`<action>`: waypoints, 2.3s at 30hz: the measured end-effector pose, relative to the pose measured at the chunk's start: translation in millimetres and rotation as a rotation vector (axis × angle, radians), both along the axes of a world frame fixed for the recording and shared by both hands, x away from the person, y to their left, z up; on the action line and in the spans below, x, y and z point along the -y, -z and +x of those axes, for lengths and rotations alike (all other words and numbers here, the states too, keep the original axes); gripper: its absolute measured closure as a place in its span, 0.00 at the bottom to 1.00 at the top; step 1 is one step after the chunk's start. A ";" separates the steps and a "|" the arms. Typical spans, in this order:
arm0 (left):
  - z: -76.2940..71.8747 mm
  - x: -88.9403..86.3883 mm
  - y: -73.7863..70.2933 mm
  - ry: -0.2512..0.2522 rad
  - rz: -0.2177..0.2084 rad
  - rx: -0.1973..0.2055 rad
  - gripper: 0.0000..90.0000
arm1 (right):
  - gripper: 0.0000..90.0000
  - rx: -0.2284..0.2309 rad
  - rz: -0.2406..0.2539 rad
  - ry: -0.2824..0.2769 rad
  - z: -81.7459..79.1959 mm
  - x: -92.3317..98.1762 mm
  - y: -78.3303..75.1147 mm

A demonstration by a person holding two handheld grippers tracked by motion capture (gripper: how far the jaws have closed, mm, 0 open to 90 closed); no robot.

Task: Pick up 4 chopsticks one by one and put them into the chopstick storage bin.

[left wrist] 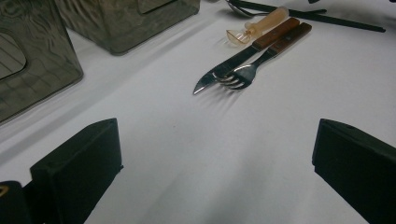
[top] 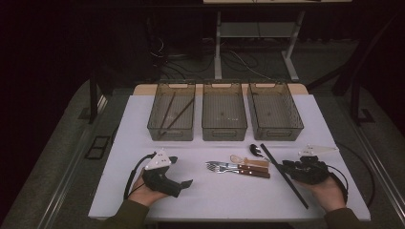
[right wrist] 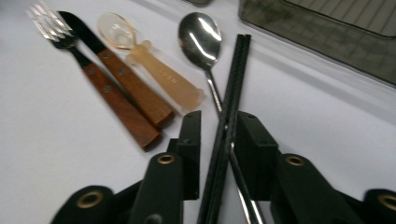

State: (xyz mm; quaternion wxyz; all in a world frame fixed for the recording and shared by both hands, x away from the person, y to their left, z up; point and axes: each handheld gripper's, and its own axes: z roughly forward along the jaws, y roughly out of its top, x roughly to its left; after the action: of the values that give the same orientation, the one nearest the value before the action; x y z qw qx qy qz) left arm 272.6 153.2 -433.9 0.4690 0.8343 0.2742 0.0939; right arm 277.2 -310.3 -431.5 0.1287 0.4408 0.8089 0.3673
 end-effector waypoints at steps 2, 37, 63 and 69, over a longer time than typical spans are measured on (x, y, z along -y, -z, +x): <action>-0.1 0.2 0.0 0.001 0.001 0.000 0.01 | 0.86 -0.010 -0.004 0.010 4.3 -0.5 -0.2; 0.3 1.9 1.7 0.006 0.000 -0.011 0.01 | 0.99 -0.071 -0.042 0.022 71.0 -27.9 14.6; -0.7 1.9 0.8 0.013 0.008 -0.008 0.01 | 0.99 -0.080 -0.054 -0.130 -6.6 -16.6 -3.7; -0.9 2.4 1.0 0.011 0.012 -0.009 0.01 | 0.99 -0.097 -0.070 -0.158 -30.0 -3.0 -3.0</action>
State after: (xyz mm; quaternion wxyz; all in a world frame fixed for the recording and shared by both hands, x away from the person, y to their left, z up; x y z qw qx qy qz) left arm 271.7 150.8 -434.9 0.4632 0.8390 0.2713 0.0891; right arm 247.2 -307.3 -428.5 0.0752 0.3881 0.8588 0.3260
